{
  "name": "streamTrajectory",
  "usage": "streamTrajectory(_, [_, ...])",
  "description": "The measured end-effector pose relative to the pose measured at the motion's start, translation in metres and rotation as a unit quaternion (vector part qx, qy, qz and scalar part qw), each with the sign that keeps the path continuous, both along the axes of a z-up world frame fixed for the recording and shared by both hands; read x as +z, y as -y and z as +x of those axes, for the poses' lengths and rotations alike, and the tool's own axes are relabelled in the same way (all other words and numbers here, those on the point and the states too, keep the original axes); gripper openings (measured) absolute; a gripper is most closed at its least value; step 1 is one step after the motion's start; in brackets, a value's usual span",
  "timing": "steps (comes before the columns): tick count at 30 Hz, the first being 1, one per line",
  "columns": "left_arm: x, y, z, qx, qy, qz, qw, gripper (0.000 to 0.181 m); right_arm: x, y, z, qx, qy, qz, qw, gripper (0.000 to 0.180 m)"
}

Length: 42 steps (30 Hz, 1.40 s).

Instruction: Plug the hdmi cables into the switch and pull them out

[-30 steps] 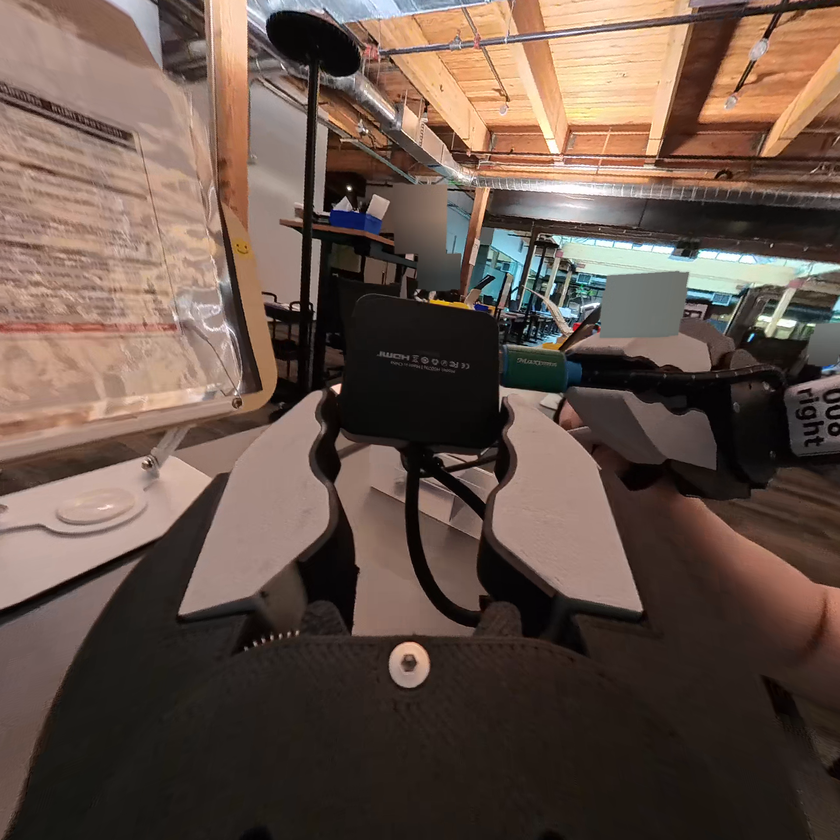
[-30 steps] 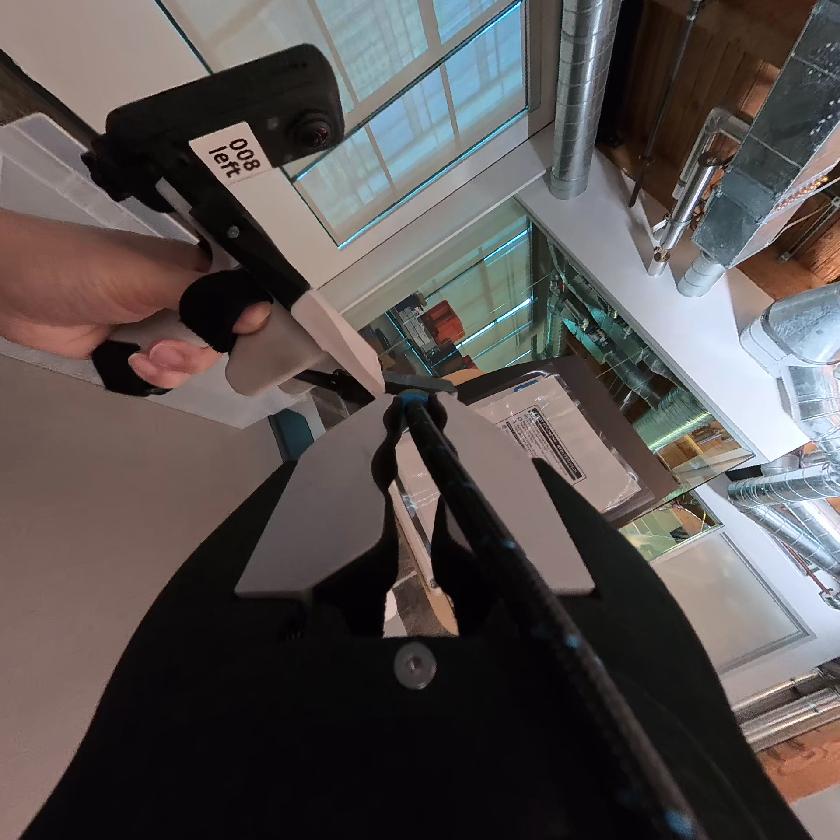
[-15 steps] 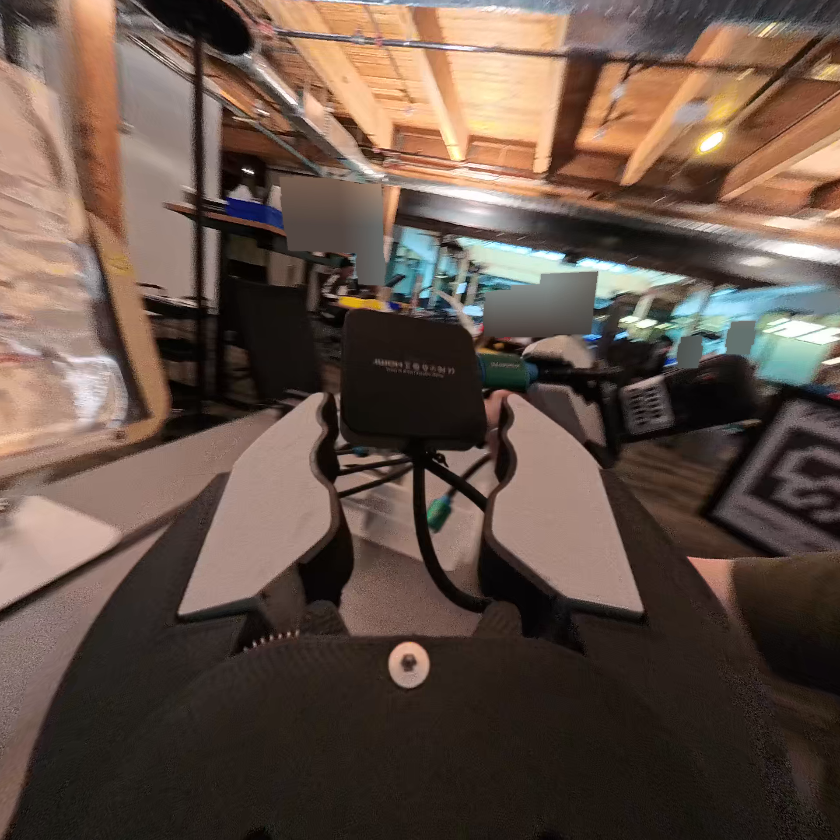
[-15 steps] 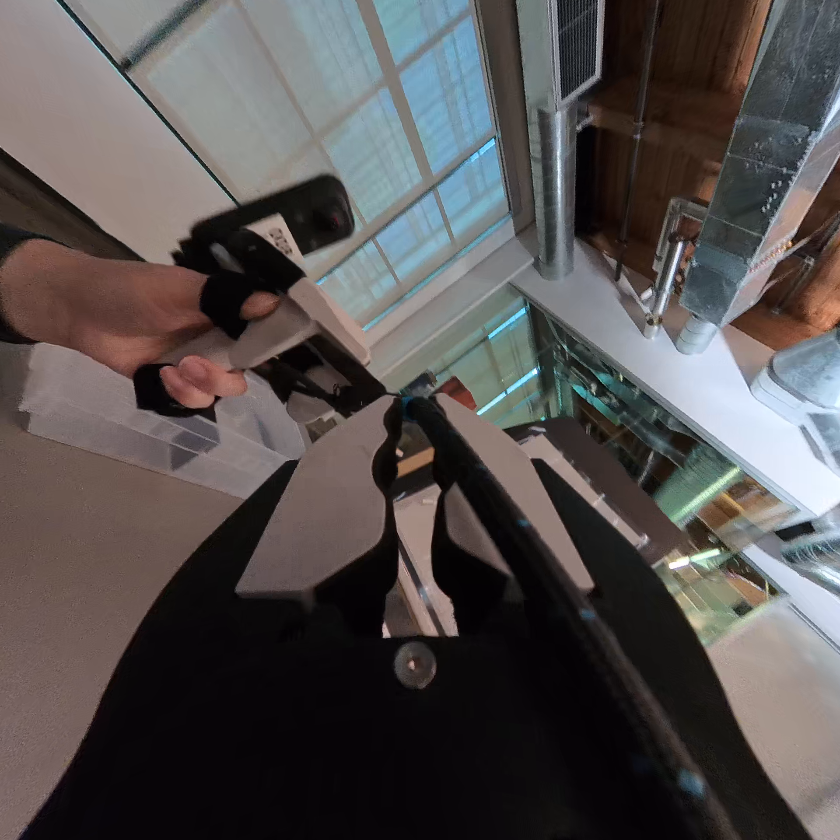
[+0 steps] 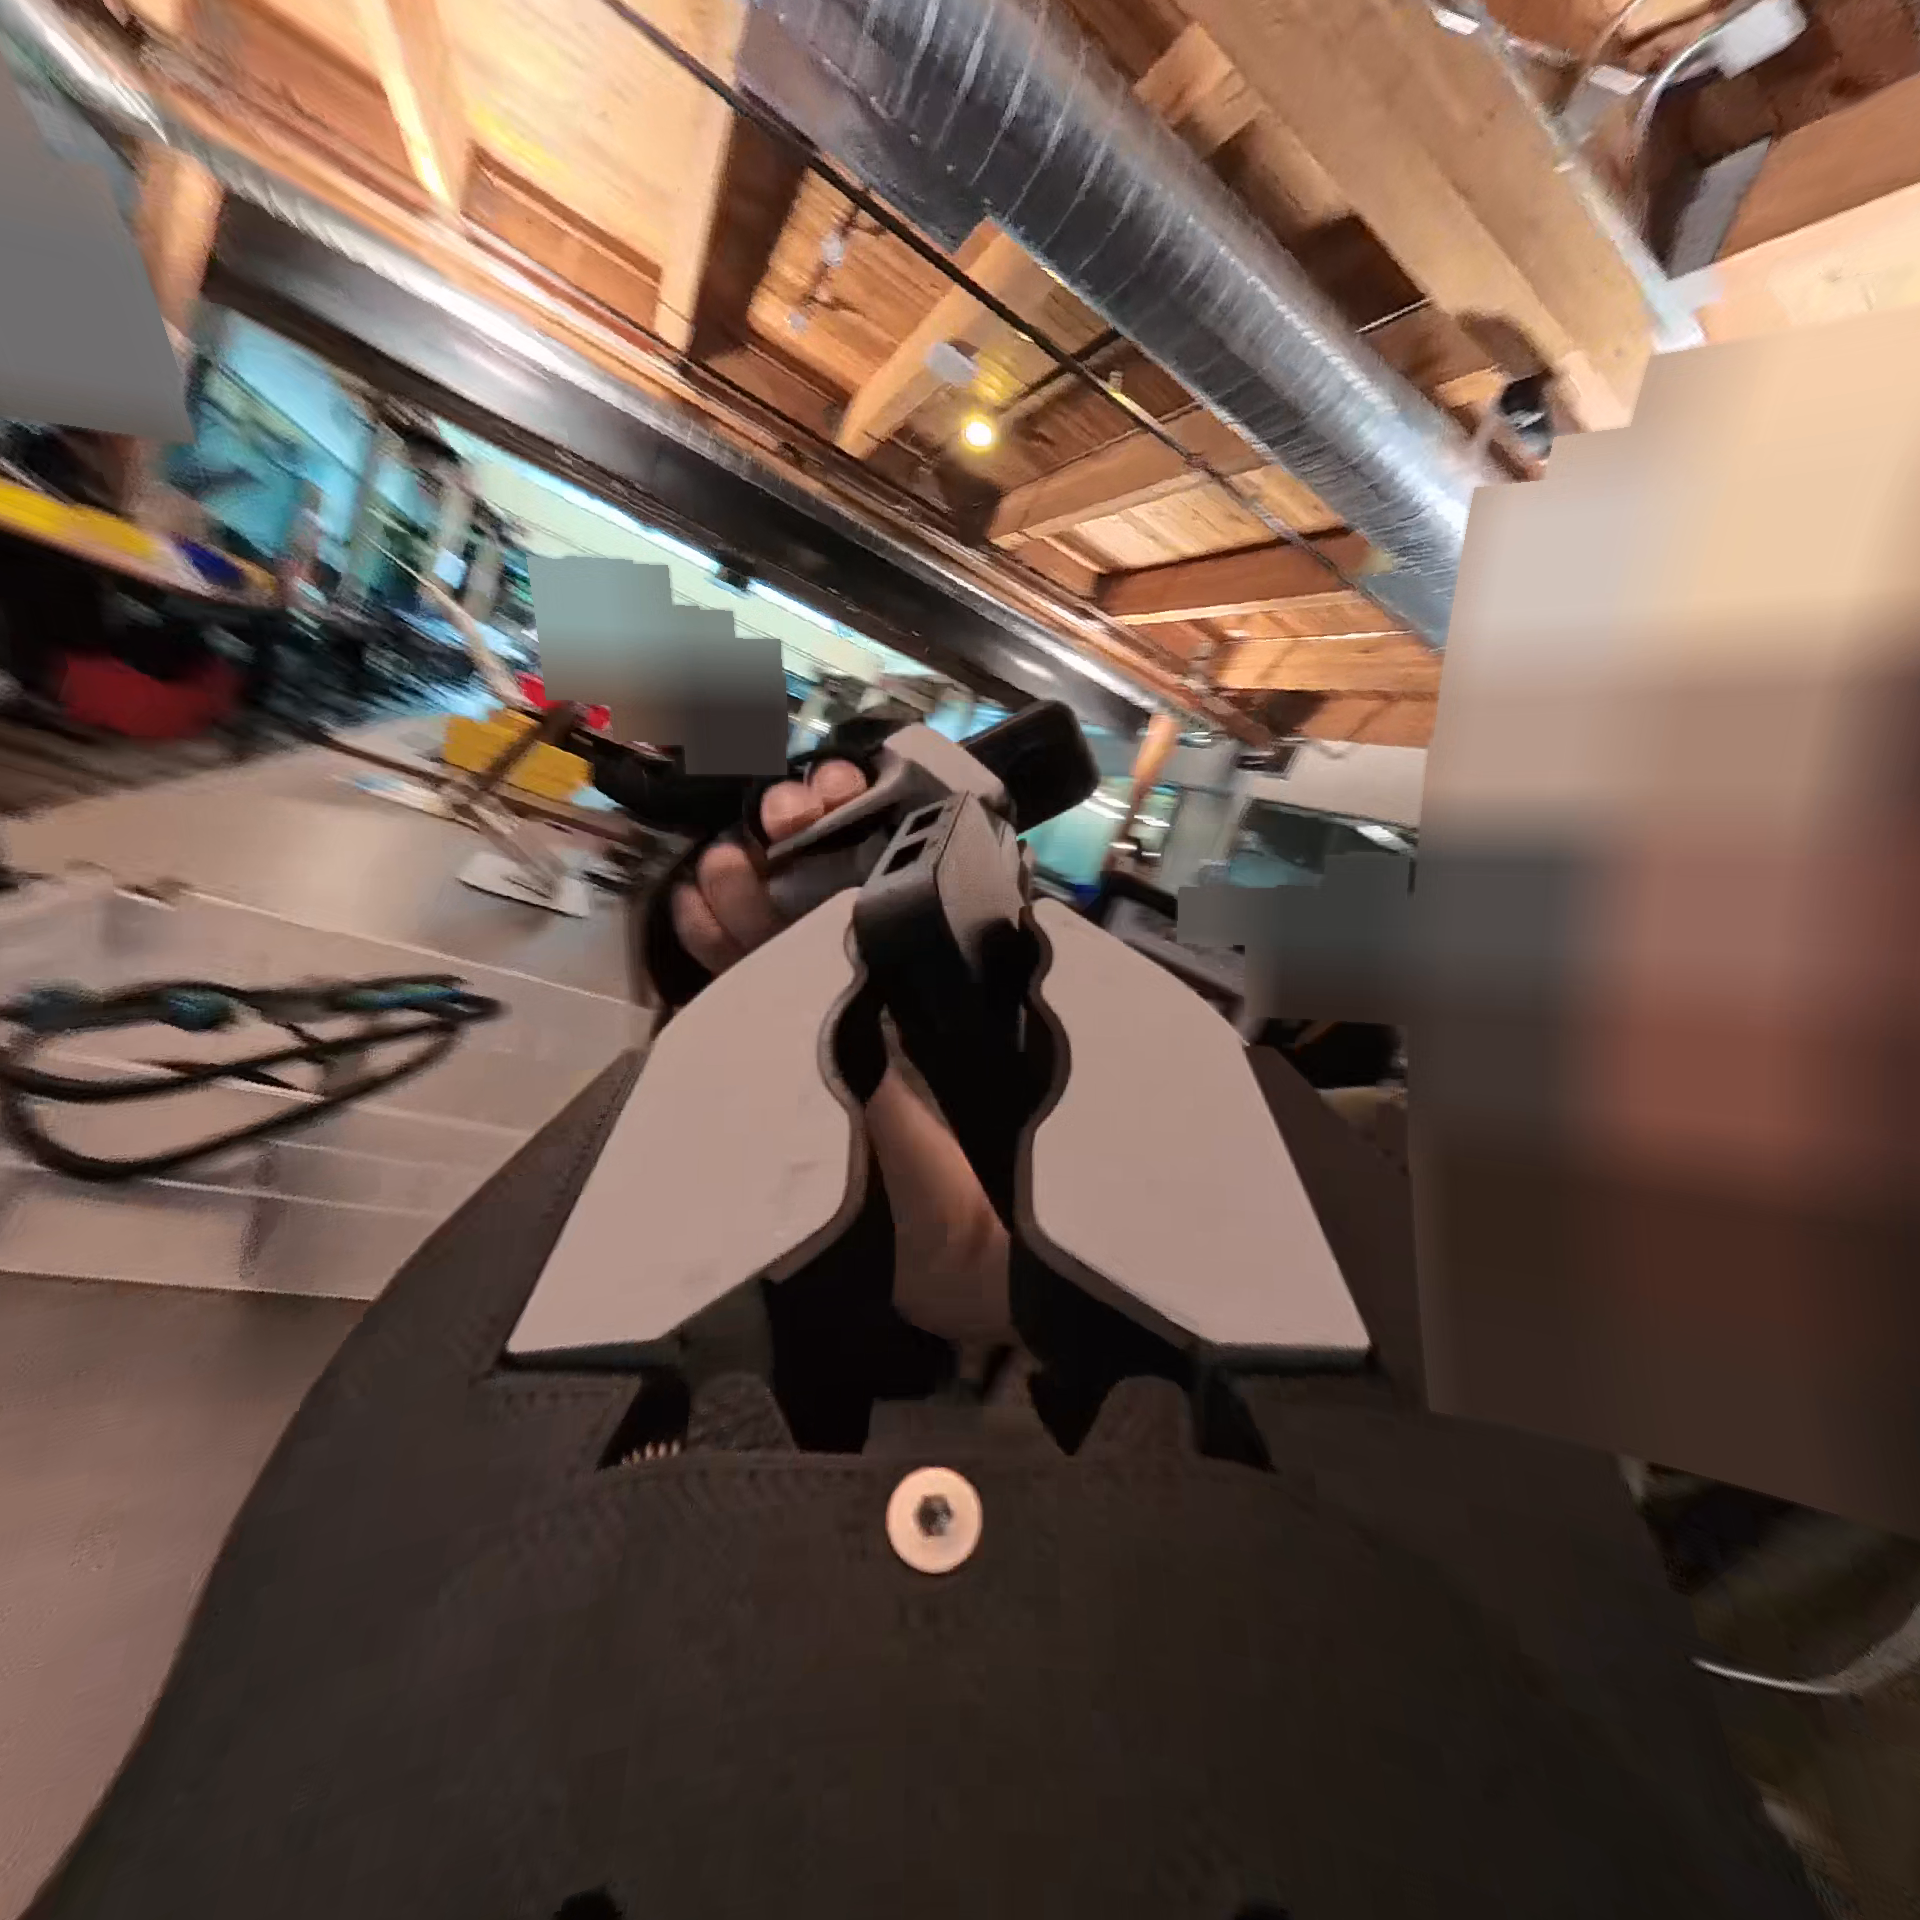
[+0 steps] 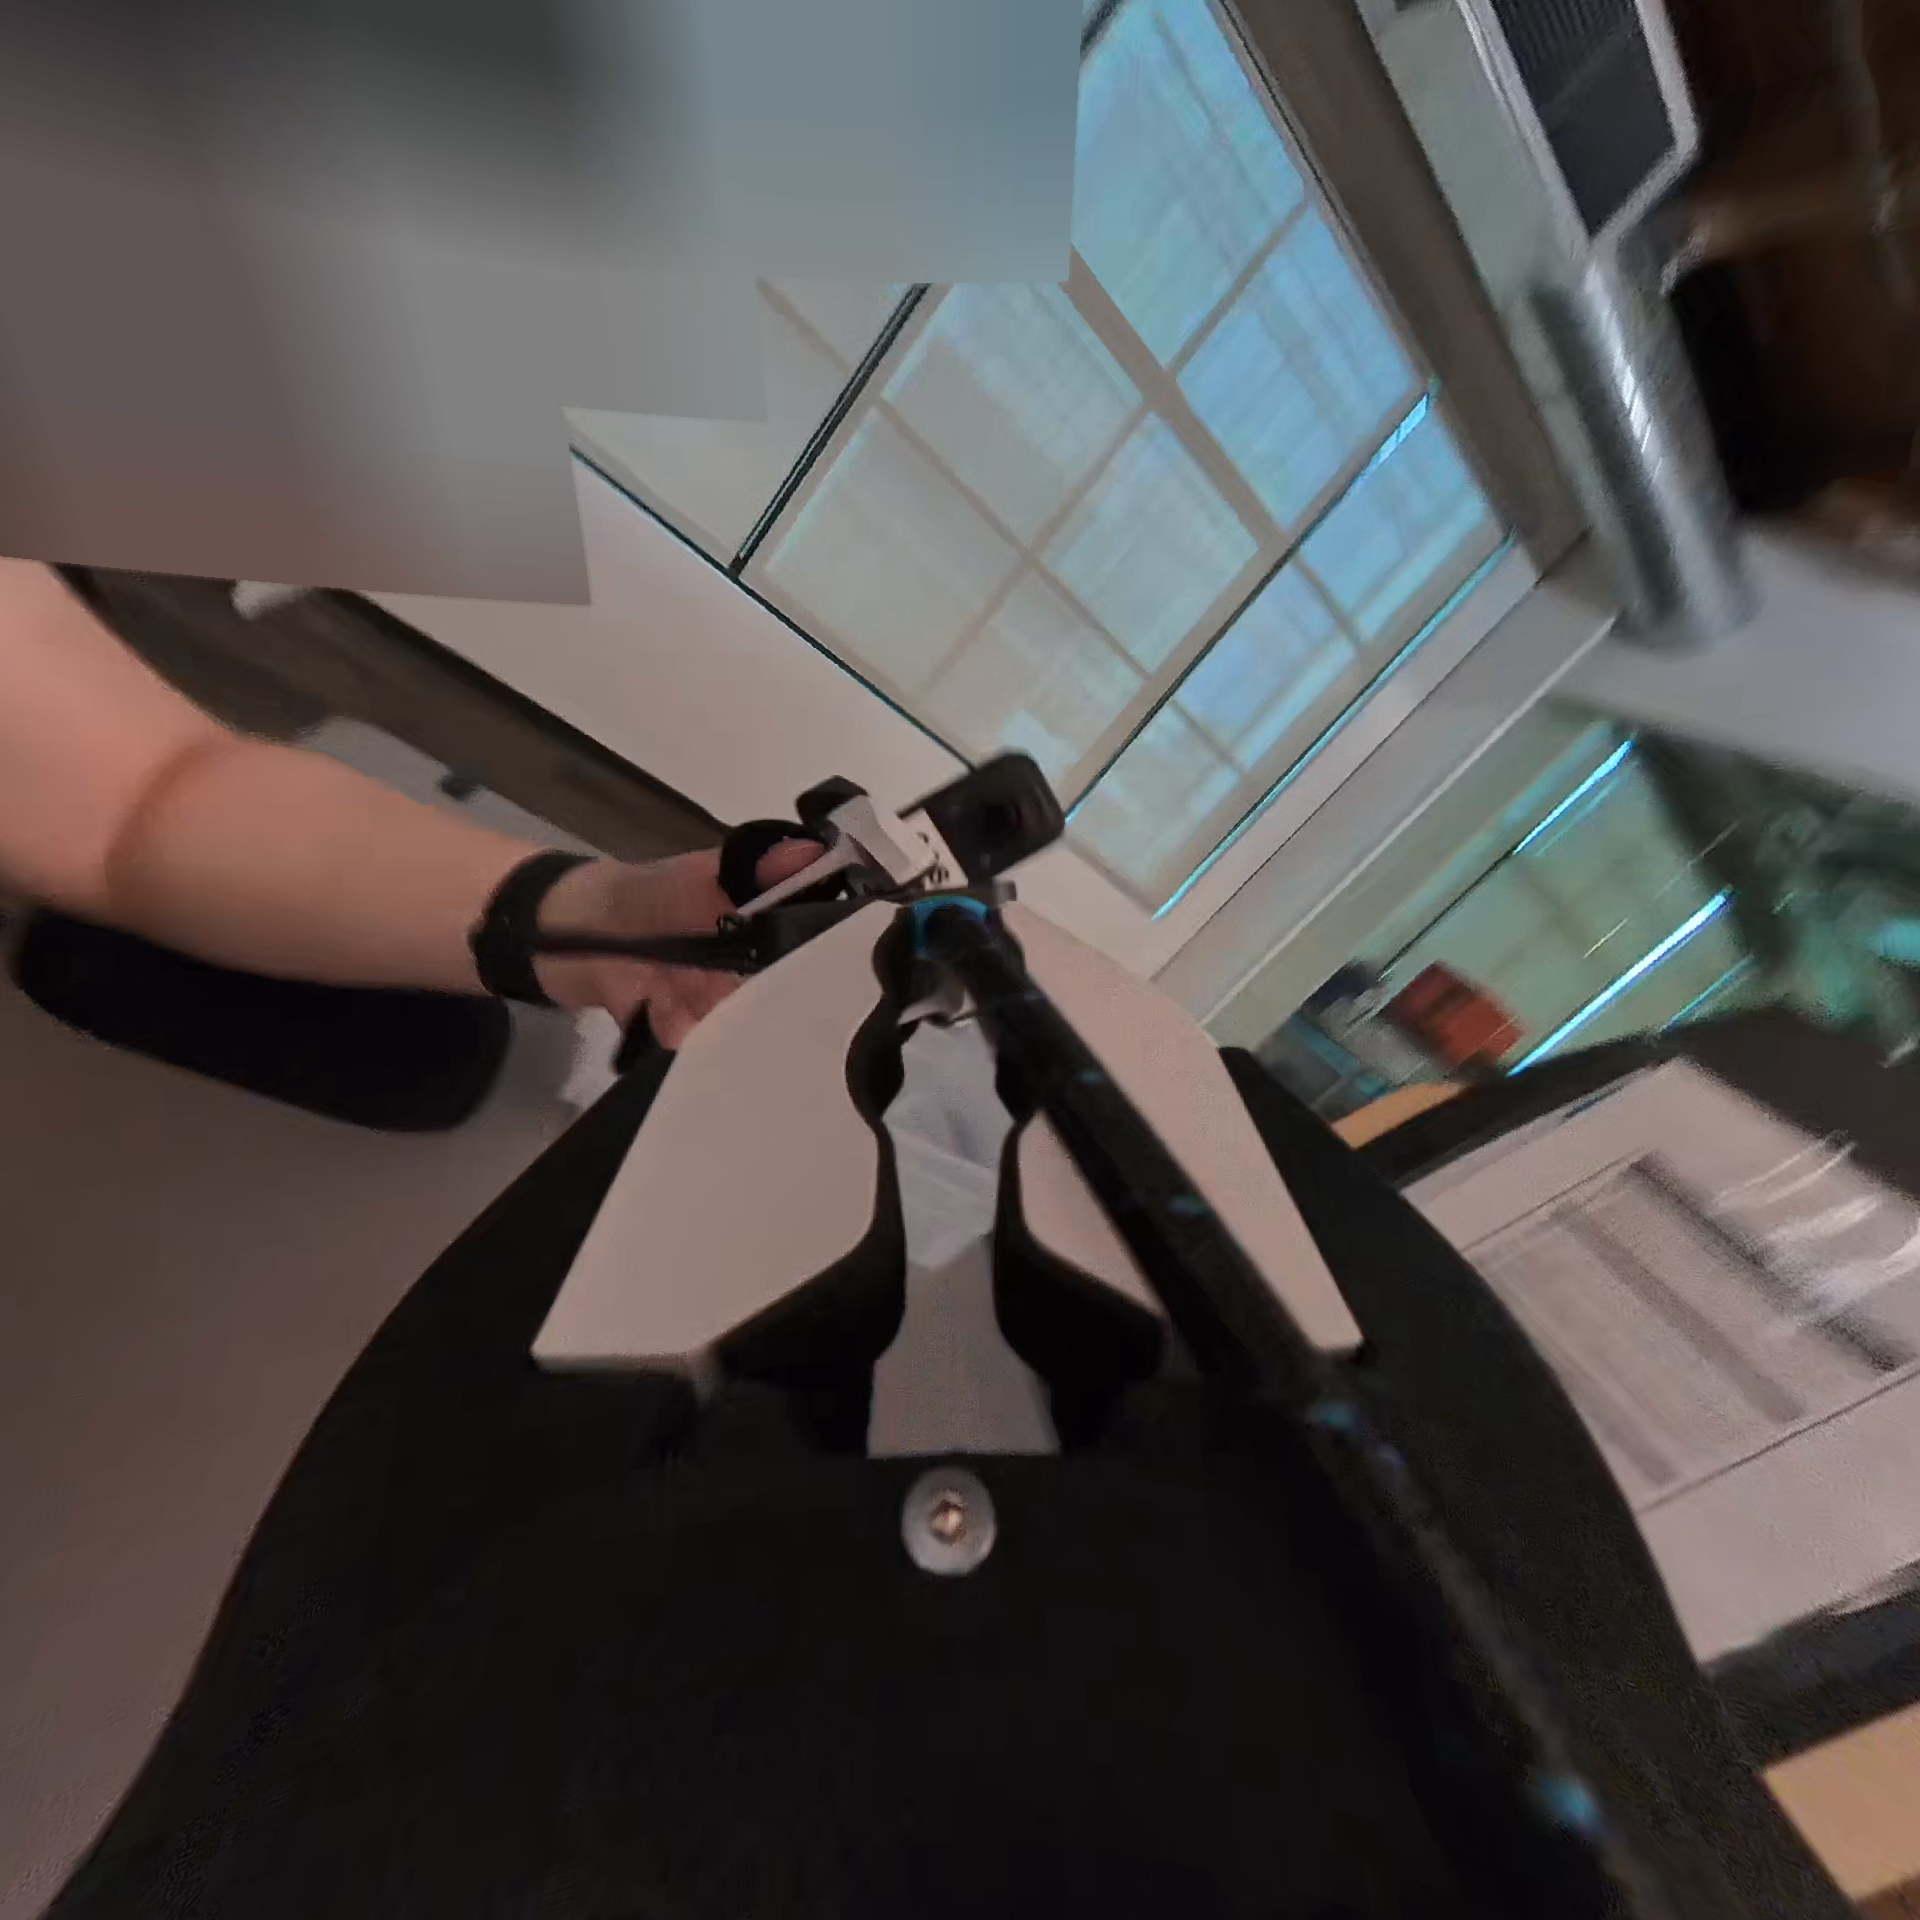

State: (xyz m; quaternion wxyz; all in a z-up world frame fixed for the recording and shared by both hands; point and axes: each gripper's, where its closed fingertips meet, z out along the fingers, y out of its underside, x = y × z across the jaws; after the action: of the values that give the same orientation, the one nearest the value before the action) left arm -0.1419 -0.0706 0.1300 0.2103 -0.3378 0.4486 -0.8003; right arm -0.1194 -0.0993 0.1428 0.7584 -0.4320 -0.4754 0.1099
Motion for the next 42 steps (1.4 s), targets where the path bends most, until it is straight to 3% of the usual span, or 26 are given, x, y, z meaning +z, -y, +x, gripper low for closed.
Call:
streamTrajectory(1, [0.001,-0.003,-0.001,0.032,0.012,0.027,0.999,0.021,0.001,-0.006,0.002,0.010,-0.033,-0.048,0.998,0.018])
streamTrajectory(6, [0.002,-0.016,-0.004,0.153,0.024,0.145,0.977,0.019,-0.006,-0.028,0.002,0.061,-0.142,-0.264,0.952,0.025])
streamTrajectory(9, [0.002,-0.015,-0.005,0.185,0.026,0.193,0.963,0.018,-0.010,-0.033,-0.001,0.096,-0.179,-0.334,0.920,0.023])
streamTrajectory(12, [0.000,-0.017,-0.003,0.197,0.019,0.202,0.959,0.018,-0.009,-0.036,0.001,0.120,-0.212,-0.352,0.904,0.011])
streamTrajectory(19, [-0.006,-0.021,-0.001,0.192,0.001,0.201,0.961,0.018,-0.023,-0.040,0.001,0.117,-0.195,-0.400,0.888,0.012])
streamTrajectory(42, [-0.010,-0.023,0.002,0.200,-0.041,0.183,0.962,0.014,-0.036,-0.047,-0.003,0.137,-0.199,-0.398,0.885,0.011])
